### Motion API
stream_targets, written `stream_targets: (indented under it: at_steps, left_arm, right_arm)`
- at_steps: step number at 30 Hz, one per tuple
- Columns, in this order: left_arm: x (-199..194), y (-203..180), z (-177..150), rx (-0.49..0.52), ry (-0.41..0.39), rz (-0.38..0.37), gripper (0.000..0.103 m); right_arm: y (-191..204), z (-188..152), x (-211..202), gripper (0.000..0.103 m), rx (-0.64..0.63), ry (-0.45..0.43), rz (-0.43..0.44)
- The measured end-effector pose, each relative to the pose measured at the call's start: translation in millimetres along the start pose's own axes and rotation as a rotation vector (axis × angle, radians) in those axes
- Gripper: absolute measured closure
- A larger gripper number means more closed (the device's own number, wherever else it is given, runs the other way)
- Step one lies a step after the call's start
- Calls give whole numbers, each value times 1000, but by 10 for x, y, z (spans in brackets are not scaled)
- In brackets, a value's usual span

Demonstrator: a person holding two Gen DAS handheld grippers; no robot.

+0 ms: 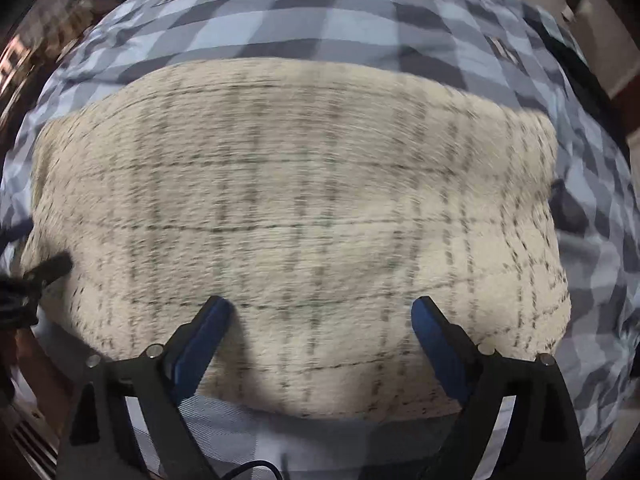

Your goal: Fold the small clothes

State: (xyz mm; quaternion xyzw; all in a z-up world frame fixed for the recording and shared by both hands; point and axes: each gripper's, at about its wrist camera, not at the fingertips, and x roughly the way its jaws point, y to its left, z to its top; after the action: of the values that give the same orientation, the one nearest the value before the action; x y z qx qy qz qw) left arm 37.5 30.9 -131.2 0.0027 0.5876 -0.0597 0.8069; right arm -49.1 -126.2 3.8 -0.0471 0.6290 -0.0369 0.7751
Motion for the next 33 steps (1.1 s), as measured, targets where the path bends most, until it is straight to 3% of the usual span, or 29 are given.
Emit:
stream_targets:
  at_steps: [4,7,8,9,10,11,12,15,16,17,18,20,22,26,33]
  left_arm:
    - [-77,148,-44,-52,-18,-21,0]
    - [-298,346,-9,-86,-60,10,0]
    - [-346,395,-6,-93,-77,94,0]
    - [-391,448,-18,-92,-91,223,0]
    - [-485,532,-90,-91,-94,306,0]
    - [-507,587,-103,-98,-89,405,0]
    - [-522,609,-103,-113,-87,424,1]
    - [-715,567,-131,-168,-157,266,1]
    - [-812,517,-167,-168,-195,200,0]
    - [-874,416,-174,-158,-228,139,0]
    - [-943,331,-219,-146,-251,85,0]
    - [-1062,253,-277,-124,-276,-10,0]
    - [-1159,243,-364,-107,-281,-26,0]
    - [-1084,267,-381,-121,-239,12,0]
    - [-932,559,-401,-263,-147,-6,0]
  right_arm:
    - [-315,-17,-10,13,116,23,6]
    - [-568,-77,-118,13,175,-4,-245]
    - [-664,-105,-163,13,188,-15,-350]
    - [-742,-130,-200,13,203,-22,-405]
    - [-854,-168,-262,13,237,-31,-435]
    - [-991,-223,-359,13,309,-52,-416]
    - [-1072,-247,-425,12,365,-70,-376]
    - [-1368,-488,-583,12,610,-119,-121]
    - [-1451,-622,-566,12,694,-120,3]
    - [-1449,-651,-515,12,740,-114,81]
    - [-1452,-763,-408,12,818,-91,215]
    - [-1436,-883,-250,11,910,-50,370]
    - [-1442,-959,-36,12,1008,11,504]
    - [-1409,-953,172,12,1083,97,526]
    - [-1432,-829,283,12,1111,67,540]
